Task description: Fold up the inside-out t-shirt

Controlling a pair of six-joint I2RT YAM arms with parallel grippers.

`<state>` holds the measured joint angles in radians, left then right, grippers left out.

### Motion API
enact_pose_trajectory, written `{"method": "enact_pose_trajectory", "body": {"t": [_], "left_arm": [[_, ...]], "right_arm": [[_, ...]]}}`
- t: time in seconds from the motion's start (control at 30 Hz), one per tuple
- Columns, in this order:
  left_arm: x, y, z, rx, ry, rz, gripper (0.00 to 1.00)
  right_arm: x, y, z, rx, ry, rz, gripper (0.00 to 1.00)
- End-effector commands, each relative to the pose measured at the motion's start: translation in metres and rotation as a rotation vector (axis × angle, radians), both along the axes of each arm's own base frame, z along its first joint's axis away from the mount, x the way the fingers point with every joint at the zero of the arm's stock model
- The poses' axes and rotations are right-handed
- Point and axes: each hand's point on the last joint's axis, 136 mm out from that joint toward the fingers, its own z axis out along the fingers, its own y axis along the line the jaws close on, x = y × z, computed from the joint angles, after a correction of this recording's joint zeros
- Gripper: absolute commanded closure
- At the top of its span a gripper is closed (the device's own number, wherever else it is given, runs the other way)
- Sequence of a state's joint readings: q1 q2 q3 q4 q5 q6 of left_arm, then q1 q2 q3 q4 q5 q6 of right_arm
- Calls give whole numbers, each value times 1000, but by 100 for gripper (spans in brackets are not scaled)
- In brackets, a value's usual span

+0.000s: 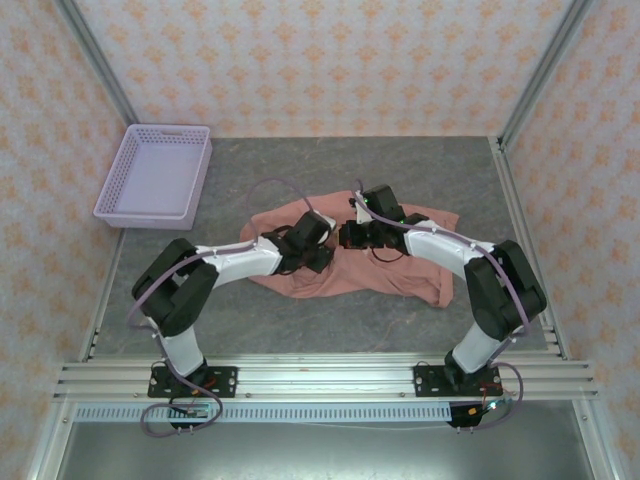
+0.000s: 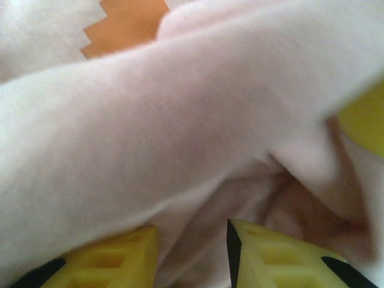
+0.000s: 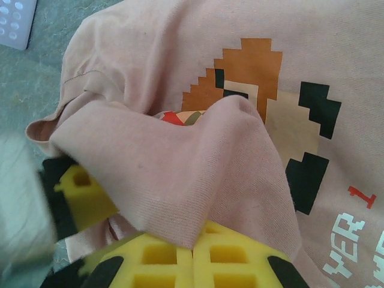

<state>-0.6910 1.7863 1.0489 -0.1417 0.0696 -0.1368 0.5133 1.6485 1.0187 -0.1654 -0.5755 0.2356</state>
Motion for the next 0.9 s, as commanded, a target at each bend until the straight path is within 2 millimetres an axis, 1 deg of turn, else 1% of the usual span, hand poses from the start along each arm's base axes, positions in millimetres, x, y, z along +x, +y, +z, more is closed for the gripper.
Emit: {"method": "enact_pose_trajectory", "body": {"t": [0.0, 0.17, 0.37, 0.43, 0.57, 0.7, 0.77, 0.8, 0.83, 0.87], "left_arm": [[9, -8, -3, 28, 6, -42, 65], [8, -14, -8, 28, 33, -70, 65], [-3, -14, 4, -20, 24, -85, 64], [-6, -13, 0, -6, 26, -88, 63], [-2, -8, -17, 53, 48, -64, 62], [2, -6, -26, 86, 56, -57, 61], [4, -7, -25, 92, 55, -65, 64], [4, -8, -24, 90, 55, -65, 67], [3, -7, -36, 107, 80, -67, 71], [3, -7, -35, 105, 82, -70, 75]], "right_arm": [[9, -4, 4, -17, -19, -11, 100], [12, -11, 3, -40, -25, -20, 100], [16, -17, 0, -63, -24, -29, 100], [16, -18, 0, -65, -21, -26, 100], [17, -18, -1, -69, -20, -25, 100], [17, -22, -5, -82, -16, -29, 100], [18, -22, -5, -84, -15, -32, 100], [18, -22, -5, -84, -15, -33, 100], [18, -23, -5, -87, -17, -33, 100], [19, -24, -4, -88, -22, -35, 100]]}}
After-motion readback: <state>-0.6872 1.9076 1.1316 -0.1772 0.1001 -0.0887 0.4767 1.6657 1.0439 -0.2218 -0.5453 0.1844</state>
